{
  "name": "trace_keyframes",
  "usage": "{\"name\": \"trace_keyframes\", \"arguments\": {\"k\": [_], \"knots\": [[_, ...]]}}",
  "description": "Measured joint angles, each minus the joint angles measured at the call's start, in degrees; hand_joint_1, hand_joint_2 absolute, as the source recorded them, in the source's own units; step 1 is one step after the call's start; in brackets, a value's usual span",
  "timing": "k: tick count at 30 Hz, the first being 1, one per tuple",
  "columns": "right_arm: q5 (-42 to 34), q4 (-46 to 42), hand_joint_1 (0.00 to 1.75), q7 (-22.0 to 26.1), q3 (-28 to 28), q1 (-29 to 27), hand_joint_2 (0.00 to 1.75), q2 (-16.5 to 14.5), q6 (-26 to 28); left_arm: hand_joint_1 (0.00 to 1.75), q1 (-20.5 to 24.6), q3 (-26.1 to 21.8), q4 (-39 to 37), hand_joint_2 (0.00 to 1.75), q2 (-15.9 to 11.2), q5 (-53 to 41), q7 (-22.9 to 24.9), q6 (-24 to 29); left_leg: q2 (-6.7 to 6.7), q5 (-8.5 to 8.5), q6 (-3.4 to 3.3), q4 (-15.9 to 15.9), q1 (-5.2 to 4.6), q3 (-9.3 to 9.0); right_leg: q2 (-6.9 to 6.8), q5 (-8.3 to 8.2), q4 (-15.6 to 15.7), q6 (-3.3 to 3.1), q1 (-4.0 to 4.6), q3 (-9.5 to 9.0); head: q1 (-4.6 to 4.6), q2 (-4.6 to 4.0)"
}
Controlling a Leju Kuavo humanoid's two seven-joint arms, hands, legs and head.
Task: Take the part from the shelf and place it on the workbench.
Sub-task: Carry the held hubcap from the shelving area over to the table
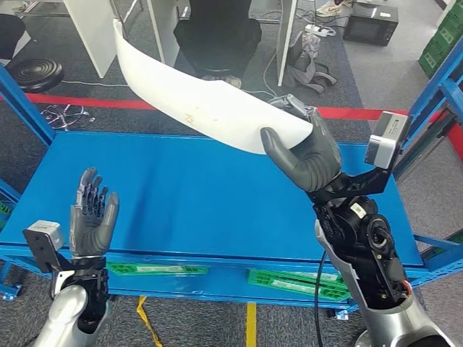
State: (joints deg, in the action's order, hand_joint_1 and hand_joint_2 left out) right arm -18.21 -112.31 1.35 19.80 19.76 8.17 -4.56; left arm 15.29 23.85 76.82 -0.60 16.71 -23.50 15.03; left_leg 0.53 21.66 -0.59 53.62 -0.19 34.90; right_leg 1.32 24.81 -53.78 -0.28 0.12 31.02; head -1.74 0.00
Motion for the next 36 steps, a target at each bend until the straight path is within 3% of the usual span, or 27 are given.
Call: {"name": "trace_keyframes", "arguments": {"k": [5, 36], "knots": [[-0.07, -0.41, 1.75, -0.25, -0.01, 0.0, 1.75, 0.1, 0.38, 0.0, -0.09, 0.02, 0.72, 1.75, 0.2, -3.44, -1.5, 1.68, 0.0, 0.0, 0.0, 0.0, 0.0, 0.0, 0.0, 0.0, 0.0, 0.0, 0.0, 0.0, 0.01, 0.0], [2.78, -1.41, 1.75, -0.34, -0.04, -0.87, 1.75, 0.85, 2.14, 0.0, -0.89, 0.2, 3.17, 1.75, 0.52, -3.69, -1.49, 2.34, 0.0, 0.0, 0.0, 0.0, 0.0, 0.0, 0.0, 0.01, 0.0, 0.0, 0.0, 0.0, -0.04, 0.0]]}}
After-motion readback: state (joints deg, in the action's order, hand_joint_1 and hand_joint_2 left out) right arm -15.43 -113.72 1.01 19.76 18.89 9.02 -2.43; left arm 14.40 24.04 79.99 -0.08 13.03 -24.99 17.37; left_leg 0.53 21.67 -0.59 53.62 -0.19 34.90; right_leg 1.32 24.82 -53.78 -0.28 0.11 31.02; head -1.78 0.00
